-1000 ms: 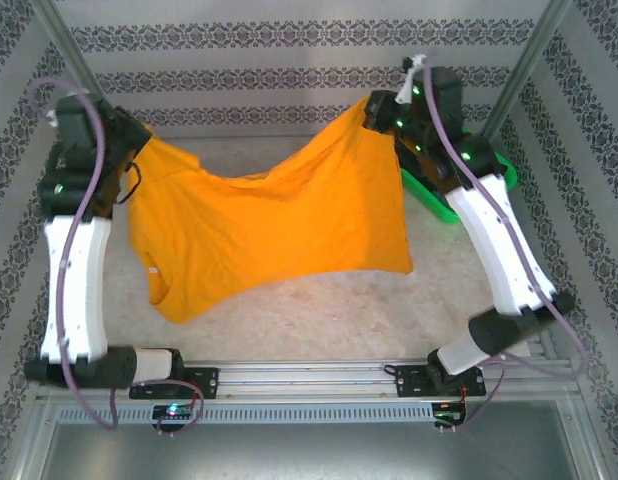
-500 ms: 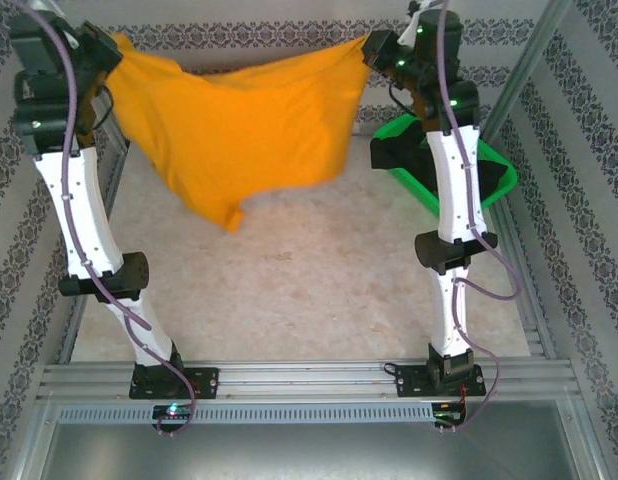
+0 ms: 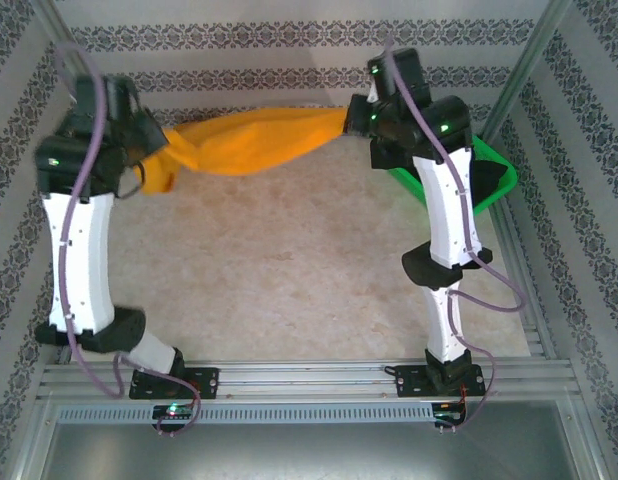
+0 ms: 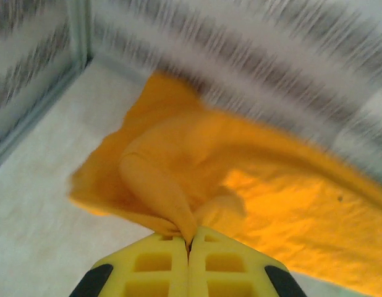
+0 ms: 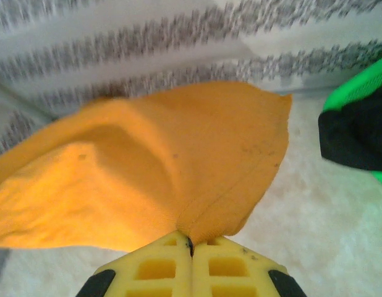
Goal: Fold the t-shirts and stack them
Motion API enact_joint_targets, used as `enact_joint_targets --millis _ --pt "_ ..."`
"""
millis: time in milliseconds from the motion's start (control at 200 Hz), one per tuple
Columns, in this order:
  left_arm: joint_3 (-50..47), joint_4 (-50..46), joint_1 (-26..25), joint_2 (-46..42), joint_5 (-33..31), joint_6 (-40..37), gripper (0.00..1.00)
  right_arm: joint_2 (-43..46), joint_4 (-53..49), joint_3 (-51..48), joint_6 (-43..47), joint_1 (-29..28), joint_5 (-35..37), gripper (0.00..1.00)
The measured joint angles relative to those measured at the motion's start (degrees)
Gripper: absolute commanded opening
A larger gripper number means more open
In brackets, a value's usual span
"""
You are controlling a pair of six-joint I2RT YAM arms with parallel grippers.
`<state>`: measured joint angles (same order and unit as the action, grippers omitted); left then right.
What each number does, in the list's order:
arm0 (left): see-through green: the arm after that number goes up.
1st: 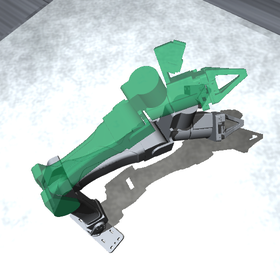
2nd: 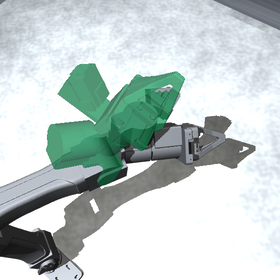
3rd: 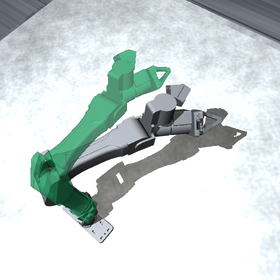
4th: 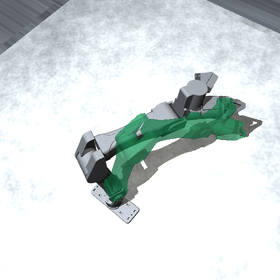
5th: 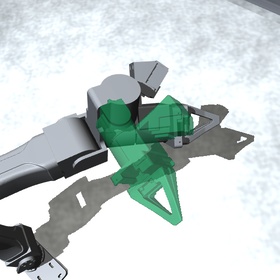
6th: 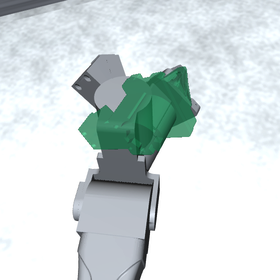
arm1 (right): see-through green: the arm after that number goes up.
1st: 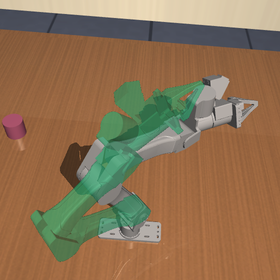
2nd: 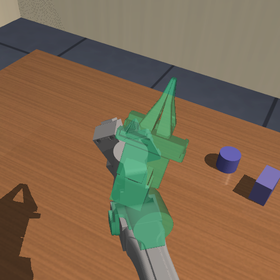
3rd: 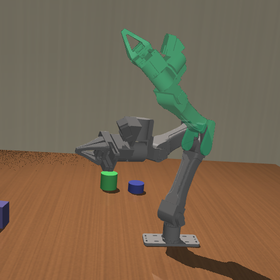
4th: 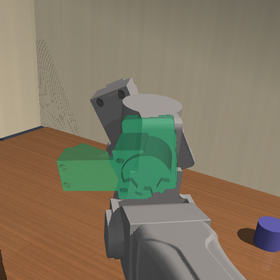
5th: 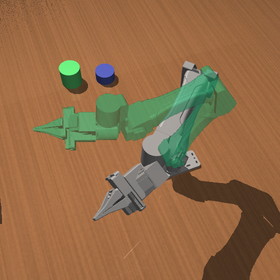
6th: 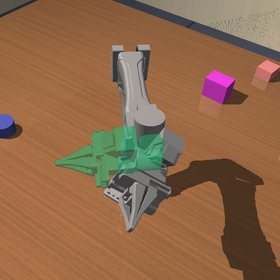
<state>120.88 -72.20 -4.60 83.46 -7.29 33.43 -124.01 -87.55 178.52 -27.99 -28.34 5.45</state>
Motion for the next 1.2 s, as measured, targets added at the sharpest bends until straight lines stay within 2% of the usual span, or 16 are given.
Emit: enact_joint_targets --millis 70,165,295,380,450,480,560,620,664,759,839,1029,1129,1204 --pt "-20.72 5.29 4.79 -9.4 3.52 1.29 0.0 -0.7 -2.51 -0.02 1.16 -0.28 0.31 0.0" --pt "-34.42 10.84 10.05 -15.52 5.68 1.49 0.0 -1.68 -4.33 0.0 2.56 3.41 -1.05 0.0" --pt "-51.8 21.22 10.32 -21.35 8.61 1.95 0.0 -4.17 -4.76 -4.46 4.94 7.45 -3.34 0.0" --pt "-63.89 25.97 10.82 -24.87 10.16 3.87 0.0 -6.25 -4.72 -8.72 5.49 6.32 -3.06 0.0" --pt "-70.64 26.71 11.1 -27.08 11.85 5.11 0.0 -5.7 -4.22 -16.68 5.84 4.76 -2.99 0.0" --pt "-72.37 26.82 11.1 -27.69 12.55 5.51 0.0 -3.5 -2.49 -23.76 5.92 4.42 -3.34 0.0" --pt "-75.32 27.28 11.1 -29.29 13.86 5.92 0.0 8.02 8.24 -52.74 4.42 4.33 -7.52 0.0" --pt "-76.43 27.56 11.08 -30.62 14.58 5.92 0.0 19.87 18.43 -75.69 2.86 7.08 -11.02 0.0" --pt "-77.0 28.04 10.93 -31.41 14.95 5.9 0.0 28.55 22.45 -90.29 2.67 9.81 -11.72 0.0" --pt "-79.54 30.8 9.75 -32.39 15.43 5.88 0.0 41.97 27.02 -110.73 2.75 14.43 -12.24 0.0" --pt "-83.73 33.14 8.57 -33.31 15.74 6.05 0.0 47.65 31.93 -119.32 2.82 14.53 -13.44 0.0" --pt "-87.69 31.56 8.24 -35.74 13.97 6.47 0.0 52.0 40.85 -127.45 0.76 13.44 -13.9 0.0" --pt "-86.97 29.9 7.48 -36.87 11.56 6.51 0.0 57.16 40.74 -132.41 -1.95 13.46 -13.42 0.0" --pt "-85.77 28.33 5.51 -35.19 9.44 6.75 0.0 57.86 39.98 -134.62 -3.5 13.44 -12.22 0.0"
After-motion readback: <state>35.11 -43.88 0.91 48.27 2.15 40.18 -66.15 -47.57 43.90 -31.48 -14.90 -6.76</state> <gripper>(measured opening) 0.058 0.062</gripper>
